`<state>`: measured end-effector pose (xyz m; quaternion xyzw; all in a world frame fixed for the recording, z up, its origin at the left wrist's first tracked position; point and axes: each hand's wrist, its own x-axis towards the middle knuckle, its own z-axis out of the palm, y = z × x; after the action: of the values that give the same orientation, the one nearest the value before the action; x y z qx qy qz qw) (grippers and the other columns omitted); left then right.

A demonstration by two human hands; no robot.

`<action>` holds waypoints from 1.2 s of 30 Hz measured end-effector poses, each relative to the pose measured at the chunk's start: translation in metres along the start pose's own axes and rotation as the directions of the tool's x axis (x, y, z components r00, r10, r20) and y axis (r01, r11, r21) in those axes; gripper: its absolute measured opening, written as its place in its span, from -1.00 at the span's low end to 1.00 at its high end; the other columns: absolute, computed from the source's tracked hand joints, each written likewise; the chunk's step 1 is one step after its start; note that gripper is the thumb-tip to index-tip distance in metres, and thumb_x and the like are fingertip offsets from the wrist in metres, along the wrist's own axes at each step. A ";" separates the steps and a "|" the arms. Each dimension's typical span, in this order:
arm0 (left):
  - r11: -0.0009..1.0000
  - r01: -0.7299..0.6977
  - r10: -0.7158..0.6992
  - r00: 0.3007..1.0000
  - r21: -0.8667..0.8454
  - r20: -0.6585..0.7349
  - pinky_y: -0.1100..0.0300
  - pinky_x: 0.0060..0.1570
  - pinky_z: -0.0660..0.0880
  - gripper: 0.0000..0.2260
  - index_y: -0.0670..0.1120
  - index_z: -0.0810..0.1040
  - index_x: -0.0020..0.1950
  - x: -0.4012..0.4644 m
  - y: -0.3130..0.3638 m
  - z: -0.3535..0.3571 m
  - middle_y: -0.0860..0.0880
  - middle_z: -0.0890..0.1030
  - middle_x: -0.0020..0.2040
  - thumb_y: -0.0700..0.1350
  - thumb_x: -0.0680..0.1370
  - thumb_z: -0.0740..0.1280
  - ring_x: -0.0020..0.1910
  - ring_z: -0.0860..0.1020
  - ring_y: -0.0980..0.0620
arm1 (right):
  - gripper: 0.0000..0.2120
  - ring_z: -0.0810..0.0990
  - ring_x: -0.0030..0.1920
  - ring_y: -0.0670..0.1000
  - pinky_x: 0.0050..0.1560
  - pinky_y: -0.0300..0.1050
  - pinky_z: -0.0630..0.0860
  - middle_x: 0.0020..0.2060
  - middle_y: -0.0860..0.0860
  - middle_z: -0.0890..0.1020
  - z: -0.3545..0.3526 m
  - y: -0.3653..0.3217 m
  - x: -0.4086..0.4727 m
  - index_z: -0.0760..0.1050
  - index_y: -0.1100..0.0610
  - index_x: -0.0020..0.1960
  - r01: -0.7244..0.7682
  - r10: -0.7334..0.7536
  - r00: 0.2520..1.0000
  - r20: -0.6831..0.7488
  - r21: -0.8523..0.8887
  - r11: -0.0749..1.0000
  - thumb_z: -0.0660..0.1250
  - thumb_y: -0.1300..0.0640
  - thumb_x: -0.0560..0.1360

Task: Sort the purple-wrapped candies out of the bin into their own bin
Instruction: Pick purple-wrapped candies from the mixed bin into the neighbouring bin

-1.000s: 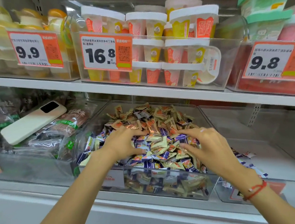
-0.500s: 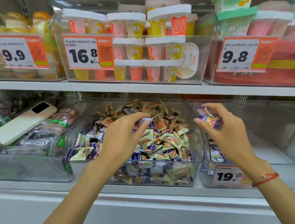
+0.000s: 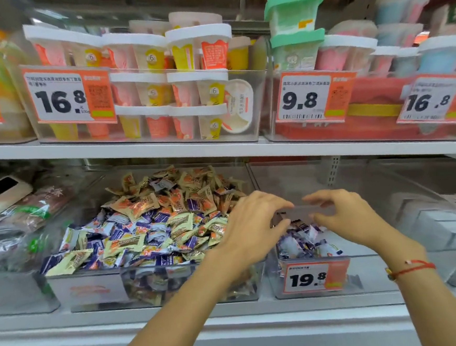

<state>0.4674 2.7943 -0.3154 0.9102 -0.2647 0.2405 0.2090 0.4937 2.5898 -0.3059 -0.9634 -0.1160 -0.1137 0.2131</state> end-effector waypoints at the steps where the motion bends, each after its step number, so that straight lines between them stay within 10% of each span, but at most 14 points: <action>1: 1.000 0.005 -0.005 1.000 0.015 -0.024 0.15 0.23 0.29 -0.73 0.07 0.53 0.28 -0.007 -0.004 -0.005 0.14 0.56 0.22 0.01 0.58 0.27 0.26 0.40 0.13 | -0.71 0.58 0.06 -0.08 0.15 0.02 0.52 0.05 -0.11 0.64 -0.001 -0.003 0.001 0.56 -0.12 0.18 0.031 -0.030 0.999 -0.037 0.045 0.999 0.39 0.12 0.49; 9: 0.930 0.331 -0.320 0.943 0.156 -0.094 0.25 0.18 0.35 -0.76 0.14 0.54 0.22 -0.084 -0.084 -0.072 0.23 0.53 0.20 0.08 0.59 0.23 0.25 0.39 0.21 | -0.84 0.62 -0.13 -0.20 -0.04 -0.14 0.58 -0.19 -0.26 0.66 0.015 -0.077 -0.004 0.64 -0.12 0.00 0.300 -0.265 0.949 -0.172 0.229 0.926 0.37 0.12 0.51; 14: 0.825 0.517 -0.526 0.850 0.229 -0.023 0.11 0.11 0.48 -0.76 0.14 0.53 0.24 -0.108 -0.130 -0.090 0.12 0.53 0.27 -0.01 0.58 0.27 0.26 0.45 0.09 | -0.74 0.56 0.02 -0.18 0.01 -0.20 0.51 0.05 -0.19 0.62 0.054 -0.134 0.011 0.56 -0.07 0.23 0.408 -0.407 0.913 -0.029 0.096 0.908 0.25 0.11 0.59; 22: 0.842 0.417 -0.493 0.853 0.343 0.170 0.10 0.29 0.32 -0.56 0.09 0.30 0.47 -0.100 -0.153 -0.089 0.05 0.38 0.41 0.04 0.59 0.25 0.39 0.28 0.00 | -0.62 0.46 0.25 0.18 0.11 0.09 0.51 0.27 0.12 0.48 0.105 -0.172 0.068 0.39 0.09 0.37 0.366 -0.314 0.926 0.208 -0.305 0.879 0.21 0.18 0.56; 29: 0.879 0.402 -0.463 0.847 0.256 0.260 0.01 0.33 0.21 -0.65 0.07 0.39 0.41 -0.087 -0.160 -0.086 0.10 0.37 0.42 0.05 0.64 0.09 0.37 0.23 0.01 | -0.76 0.57 -0.10 0.14 -0.22 -0.04 0.37 -0.22 -0.02 0.50 0.090 -0.166 0.058 0.38 0.09 0.14 0.275 -0.279 0.960 -0.027 -0.094 0.957 0.15 -0.06 0.62; 36: 0.856 0.339 -0.457 0.849 0.391 0.265 0.02 0.22 0.29 -0.49 0.06 0.38 0.43 -0.085 -0.156 -0.085 -0.01 0.45 0.28 0.24 0.54 0.23 0.30 0.29 -0.06 | -0.63 0.46 0.13 -0.11 -0.02 -0.13 0.50 0.15 -0.24 0.58 0.087 -0.174 0.026 0.46 -0.20 0.32 0.642 -0.620 0.765 0.176 -0.115 0.758 0.30 -0.14 0.52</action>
<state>0.4672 2.9910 -0.3339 0.9950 -0.0562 0.0669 0.0493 0.4859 2.7855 -0.3089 -0.8874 -0.4373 -0.1267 0.0723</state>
